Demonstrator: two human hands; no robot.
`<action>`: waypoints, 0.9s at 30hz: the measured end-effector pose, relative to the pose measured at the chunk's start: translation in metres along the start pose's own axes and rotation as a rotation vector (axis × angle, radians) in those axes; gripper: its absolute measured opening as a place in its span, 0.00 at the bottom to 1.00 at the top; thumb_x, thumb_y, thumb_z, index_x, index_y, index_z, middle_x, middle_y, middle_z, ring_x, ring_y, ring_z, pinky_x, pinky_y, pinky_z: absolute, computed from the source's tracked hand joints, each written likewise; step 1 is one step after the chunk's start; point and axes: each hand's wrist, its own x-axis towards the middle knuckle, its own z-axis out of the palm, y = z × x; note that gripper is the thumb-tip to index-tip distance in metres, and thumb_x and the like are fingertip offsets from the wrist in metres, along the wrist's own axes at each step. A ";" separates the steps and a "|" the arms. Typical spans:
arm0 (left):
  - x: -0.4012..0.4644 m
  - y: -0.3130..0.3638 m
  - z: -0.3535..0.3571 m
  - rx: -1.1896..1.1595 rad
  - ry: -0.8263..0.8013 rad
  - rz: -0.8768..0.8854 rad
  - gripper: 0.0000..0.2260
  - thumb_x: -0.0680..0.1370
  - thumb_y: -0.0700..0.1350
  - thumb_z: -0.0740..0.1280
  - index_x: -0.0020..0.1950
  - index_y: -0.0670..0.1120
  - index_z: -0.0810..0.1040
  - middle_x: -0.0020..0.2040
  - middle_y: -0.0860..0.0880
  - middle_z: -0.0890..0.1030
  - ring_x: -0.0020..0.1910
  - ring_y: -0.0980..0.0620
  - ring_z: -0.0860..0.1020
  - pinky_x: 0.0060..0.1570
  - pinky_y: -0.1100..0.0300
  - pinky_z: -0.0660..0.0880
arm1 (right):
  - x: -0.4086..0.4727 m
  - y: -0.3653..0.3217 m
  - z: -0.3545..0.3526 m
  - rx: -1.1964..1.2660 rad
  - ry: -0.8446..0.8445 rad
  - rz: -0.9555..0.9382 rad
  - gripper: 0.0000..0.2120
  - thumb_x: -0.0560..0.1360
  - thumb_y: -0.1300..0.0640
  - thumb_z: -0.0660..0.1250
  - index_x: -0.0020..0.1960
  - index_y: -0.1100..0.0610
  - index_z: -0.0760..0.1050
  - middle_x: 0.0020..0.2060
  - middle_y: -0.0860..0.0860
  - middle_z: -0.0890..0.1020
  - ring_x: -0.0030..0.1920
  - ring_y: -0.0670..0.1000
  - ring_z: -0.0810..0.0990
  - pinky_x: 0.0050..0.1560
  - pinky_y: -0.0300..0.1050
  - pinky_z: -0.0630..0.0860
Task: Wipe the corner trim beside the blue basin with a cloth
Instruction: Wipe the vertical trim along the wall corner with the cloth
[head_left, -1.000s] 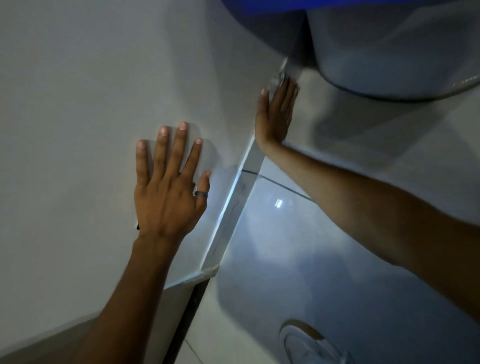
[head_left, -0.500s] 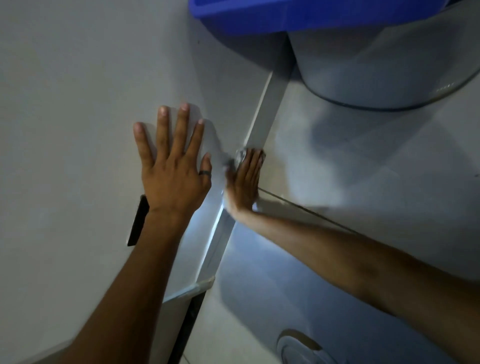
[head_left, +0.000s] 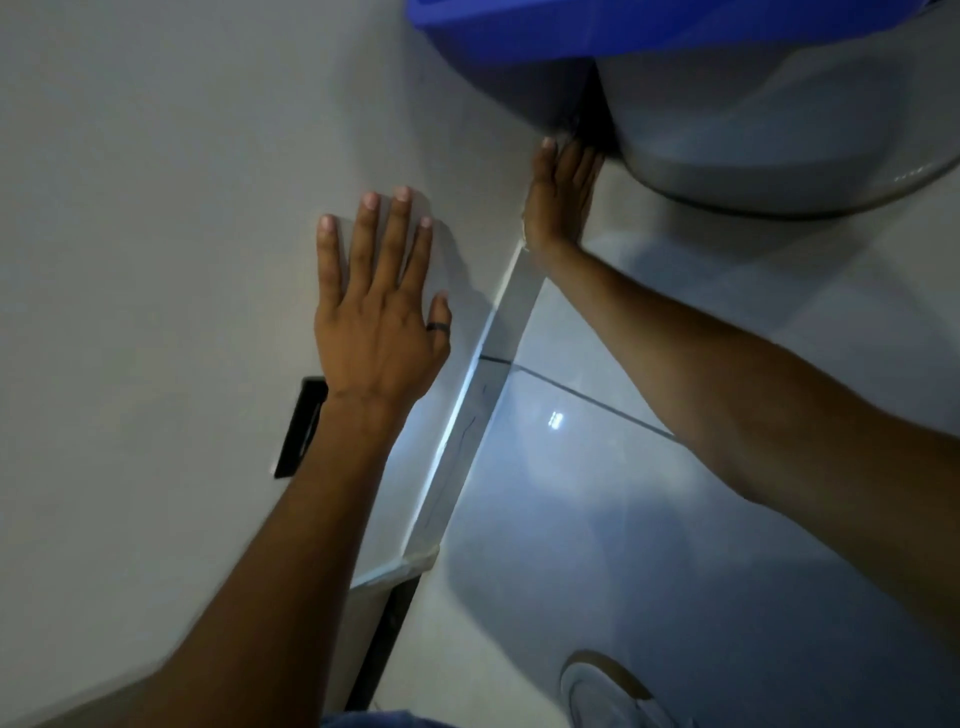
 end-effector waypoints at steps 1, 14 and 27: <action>-0.012 -0.003 0.000 -0.014 -0.001 -0.010 0.34 0.88 0.60 0.50 0.91 0.48 0.46 0.90 0.46 0.42 0.88 0.44 0.40 0.82 0.43 0.30 | -0.011 0.004 0.002 0.008 0.005 0.000 0.30 0.86 0.48 0.55 0.83 0.61 0.54 0.84 0.58 0.53 0.85 0.56 0.50 0.84 0.51 0.48; -0.159 -0.054 0.027 0.008 0.118 -0.056 0.33 0.88 0.54 0.59 0.90 0.43 0.54 0.89 0.44 0.53 0.88 0.40 0.53 0.84 0.47 0.31 | -0.356 0.151 0.056 -0.077 -0.280 0.178 0.42 0.80 0.35 0.51 0.84 0.55 0.39 0.85 0.53 0.41 0.85 0.52 0.41 0.86 0.58 0.47; -0.185 -0.057 0.054 0.119 0.248 -0.094 0.33 0.87 0.55 0.61 0.89 0.42 0.59 0.87 0.42 0.61 0.85 0.41 0.60 0.86 0.47 0.34 | -0.291 0.115 0.053 -0.064 -0.196 0.167 0.41 0.82 0.38 0.53 0.84 0.60 0.43 0.85 0.58 0.43 0.86 0.56 0.43 0.86 0.55 0.42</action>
